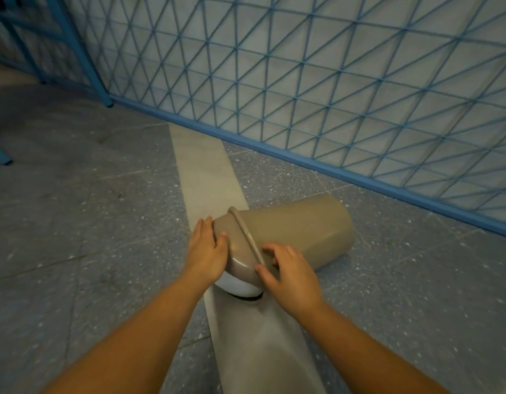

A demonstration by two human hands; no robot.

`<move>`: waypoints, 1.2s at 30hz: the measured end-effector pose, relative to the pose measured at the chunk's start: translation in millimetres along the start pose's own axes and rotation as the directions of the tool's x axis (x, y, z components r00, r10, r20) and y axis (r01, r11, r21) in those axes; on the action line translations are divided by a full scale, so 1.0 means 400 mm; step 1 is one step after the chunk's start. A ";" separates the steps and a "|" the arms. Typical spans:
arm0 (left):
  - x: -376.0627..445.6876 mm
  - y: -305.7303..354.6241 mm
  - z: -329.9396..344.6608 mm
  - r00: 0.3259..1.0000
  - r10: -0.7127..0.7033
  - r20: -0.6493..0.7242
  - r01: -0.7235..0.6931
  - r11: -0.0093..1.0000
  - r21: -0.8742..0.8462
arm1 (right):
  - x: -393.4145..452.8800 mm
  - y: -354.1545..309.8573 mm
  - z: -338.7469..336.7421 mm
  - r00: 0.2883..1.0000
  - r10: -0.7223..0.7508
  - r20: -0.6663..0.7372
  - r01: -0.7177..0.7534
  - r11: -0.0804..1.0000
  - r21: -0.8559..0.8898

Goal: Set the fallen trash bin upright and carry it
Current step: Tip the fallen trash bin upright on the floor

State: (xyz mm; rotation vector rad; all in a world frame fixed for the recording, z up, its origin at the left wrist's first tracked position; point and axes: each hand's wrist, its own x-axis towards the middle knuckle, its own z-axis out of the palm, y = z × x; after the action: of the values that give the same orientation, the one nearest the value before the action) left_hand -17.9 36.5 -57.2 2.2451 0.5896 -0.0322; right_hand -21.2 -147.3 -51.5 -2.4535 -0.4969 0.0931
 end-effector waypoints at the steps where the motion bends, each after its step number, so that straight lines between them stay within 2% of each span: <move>1: 0.001 -0.004 0.003 1.000 0.004 0.017 -0.004 1.000 -0.012 | 0.001 0.001 0.003 1.000 0.011 -0.002 -0.011 1.000 0.025; 3: 0.002 -0.010 0.008 1.000 0.001 0.029 0.001 0.999 -0.041 | 0.002 0.001 0.009 0.999 0.033 0.006 -0.034 0.998 0.061; 9: 0.006 -0.003 0.013 0.985 -0.162 0.059 0.173 0.937 -0.303 | 0.000 0.005 0.020 0.997 0.075 0.021 -0.078 0.984 0.162; 16: 0.019 0.013 0.004 0.983 -0.175 0.053 0.182 0.927 -0.326 | 0.008 -0.003 -0.005 1.000 0.025 -0.017 -0.022 0.986 0.162; 19: 0.020 0.047 -0.024 0.996 -0.084 -0.004 0.080 0.957 -0.279 | 0.013 -0.007 -0.027 0.995 0.054 -0.079 -0.031 0.965 0.260; 22: 0.021 0.117 -0.060 0.995 0.038 -0.092 -0.054 0.983 -0.177 | 0.024 -0.009 -0.057 0.981 0.147 -0.125 -0.078 0.894 0.442; 26: 0.000 0.249 -0.087 0.913 0.333 -0.235 -0.338 0.941 0.019 | 0.034 -0.015 -0.124 0.953 0.276 -0.127 -0.085 0.642 0.762; 30: -0.013 0.369 -0.058 0.813 0.565 -0.137 -0.545 0.823 0.159 | 0.025 0.009 -0.196 0.903 0.417 -0.104 -0.078 0.397 0.914; 33: -0.018 0.435 -0.009 0.734 0.680 -0.001 -0.657 0.710 0.255 | -0.002 0.047 -0.228 0.867 0.491 -0.080 -0.104 0.335 0.936; 36: -0.019 0.474 0.042 0.683 0.725 0.084 -0.708 0.630 0.321 | -0.024 0.079 -0.244 0.847 0.526 -0.083 -0.088 0.292 0.952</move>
State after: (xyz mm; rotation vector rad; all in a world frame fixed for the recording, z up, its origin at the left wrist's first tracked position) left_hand 58.3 -87.4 66.0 2.6654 -0.3709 0.3656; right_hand -1.8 -229.6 7.6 -1.2752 0.2512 0.0293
